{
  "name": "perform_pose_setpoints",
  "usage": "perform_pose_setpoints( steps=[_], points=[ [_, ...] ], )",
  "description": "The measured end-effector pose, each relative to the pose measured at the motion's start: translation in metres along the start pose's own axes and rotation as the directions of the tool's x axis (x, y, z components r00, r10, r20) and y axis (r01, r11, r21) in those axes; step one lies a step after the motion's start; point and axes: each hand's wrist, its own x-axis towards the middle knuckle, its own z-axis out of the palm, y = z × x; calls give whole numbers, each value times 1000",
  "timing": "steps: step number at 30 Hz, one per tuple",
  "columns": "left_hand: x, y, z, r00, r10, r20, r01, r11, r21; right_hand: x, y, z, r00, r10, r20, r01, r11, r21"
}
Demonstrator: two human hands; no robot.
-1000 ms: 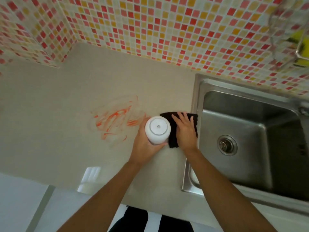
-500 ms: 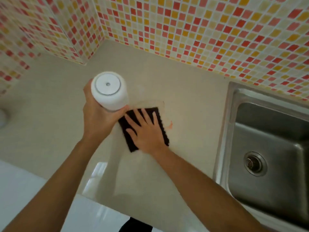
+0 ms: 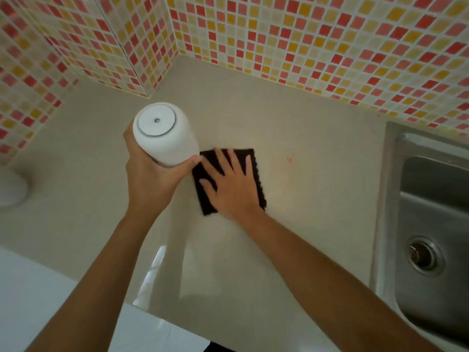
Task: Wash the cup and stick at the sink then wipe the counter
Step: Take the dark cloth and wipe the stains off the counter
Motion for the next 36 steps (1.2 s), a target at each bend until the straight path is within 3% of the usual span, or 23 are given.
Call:
perform_pose_setpoints(
  steps=[4, 7, 8, 11, 14, 18, 21, 26, 29, 31, 34, 36],
  points=[
    [-1, -9, -4, 1000, -13, -10, 12, 999, -31, 45, 100, -17, 925, 380, -27, -381, 922, -67],
    [3, -12, -8, 1000, -24, 15, 25, 999, -43, -42, 86, -25, 843, 527, -111, -535, 842, -68],
    [5, -13, -9, 1000, -24, 18, 25, 999, -38, -85, 59, -24, 844, 527, -103, -535, 840, -87],
    [11, -12, -5, 999, -20, 32, 22, 998, -58, -178, -13, -15, 944, 330, 22, -326, 939, -106],
    [13, -9, 5, 998, -14, 60, 17, 998, -59, -115, 19, -14, 966, 258, 24, -255, 962, -98],
    [8, -9, 11, 998, 11, 69, -8, 998, -55, 47, 132, -36, 847, 531, 18, -529, 847, -54],
    [3, -10, 5, 997, 48, 66, -45, 998, -42, 88, 163, -37, 777, 628, 46, -627, 778, -20],
    [9, -4, -2, 998, 43, 36, -40, 996, -74, -47, 66, -13, 850, 515, -112, -522, 852, -44],
    [18, 0, -1, 998, 44, 36, -41, 996, -76, -152, -38, -5, 936, 352, -15, -353, 935, -31],
    [22, 3, 0, 998, 48, 44, -45, 997, -61, -169, -65, -4, 978, 193, 83, -193, 981, -2],
    [25, 3, -5, 995, 80, 58, -78, 996, -33, -76, -27, -3, 984, 176, 25, -175, 984, -24],
    [21, 0, -10, 994, 95, 51, -95, 995, -7, 10, 1, -5, 929, 369, 25, -368, 929, -32]
  ],
)
